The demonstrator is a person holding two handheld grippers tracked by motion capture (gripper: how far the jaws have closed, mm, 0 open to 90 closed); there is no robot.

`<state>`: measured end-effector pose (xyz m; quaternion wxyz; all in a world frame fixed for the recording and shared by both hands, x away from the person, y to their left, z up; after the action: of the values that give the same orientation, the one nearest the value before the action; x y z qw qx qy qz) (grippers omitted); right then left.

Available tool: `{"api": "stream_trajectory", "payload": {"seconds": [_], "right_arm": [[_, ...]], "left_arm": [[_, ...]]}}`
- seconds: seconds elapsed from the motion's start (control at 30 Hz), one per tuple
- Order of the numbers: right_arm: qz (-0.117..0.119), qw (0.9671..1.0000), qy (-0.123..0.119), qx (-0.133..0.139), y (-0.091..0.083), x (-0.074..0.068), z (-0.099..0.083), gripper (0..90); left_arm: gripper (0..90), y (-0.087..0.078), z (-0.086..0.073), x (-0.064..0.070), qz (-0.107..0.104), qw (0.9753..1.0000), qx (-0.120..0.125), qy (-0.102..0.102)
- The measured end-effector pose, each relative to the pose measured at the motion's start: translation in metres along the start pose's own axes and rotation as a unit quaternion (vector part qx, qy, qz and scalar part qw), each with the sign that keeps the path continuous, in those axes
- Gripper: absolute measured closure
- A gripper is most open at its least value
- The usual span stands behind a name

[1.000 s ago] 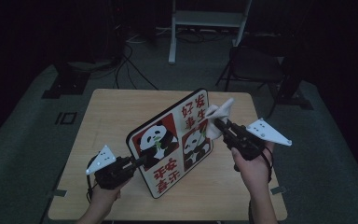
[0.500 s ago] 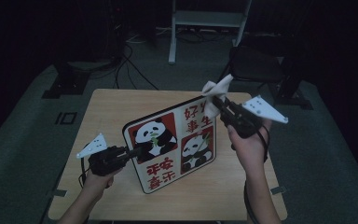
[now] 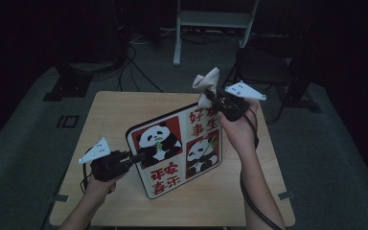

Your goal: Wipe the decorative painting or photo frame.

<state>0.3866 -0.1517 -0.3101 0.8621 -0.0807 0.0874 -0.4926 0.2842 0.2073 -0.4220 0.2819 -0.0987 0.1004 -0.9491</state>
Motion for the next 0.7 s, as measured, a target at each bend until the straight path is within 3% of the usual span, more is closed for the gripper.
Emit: {"api": "stream_trajectory", "payload": {"seconds": [0.07,0.17,0.5,0.7], "right_arm": [[0.003,0.9999,0.014,0.003,0.000,0.006,-0.004,79.7],[-0.015,0.9997,0.017,-0.002,-0.001,0.014,-0.006,79.8],[-0.017,0.9986,0.049,-0.014,0.001,0.035,-0.015,79.8],[-0.016,0.9977,0.064,0.016,0.000,0.036,-0.011,79.6]], "left_arm": [[75.6,0.000,0.000,-0.001,0.001,1.0000,0.001,-0.003],[75.7,0.001,0.002,0.001,0.005,1.0000,-0.001,-0.004],[75.8,0.001,0.002,0.004,0.004,0.9999,-0.004,0.009],[76.4,0.001,0.001,0.004,-0.001,0.9999,-0.007,0.012]]}}
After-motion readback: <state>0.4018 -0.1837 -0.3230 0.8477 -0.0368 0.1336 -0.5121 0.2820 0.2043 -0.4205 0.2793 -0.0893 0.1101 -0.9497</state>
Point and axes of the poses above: each handheld gripper's, and its own axes: y roughly forward along the jaws, z roughly out of its top, x roughly to its right, the point moved 1 cm from there along y, roughly forward along the jaws, and after that the axes turned 4 degrees about y, right-handed, at the moved point
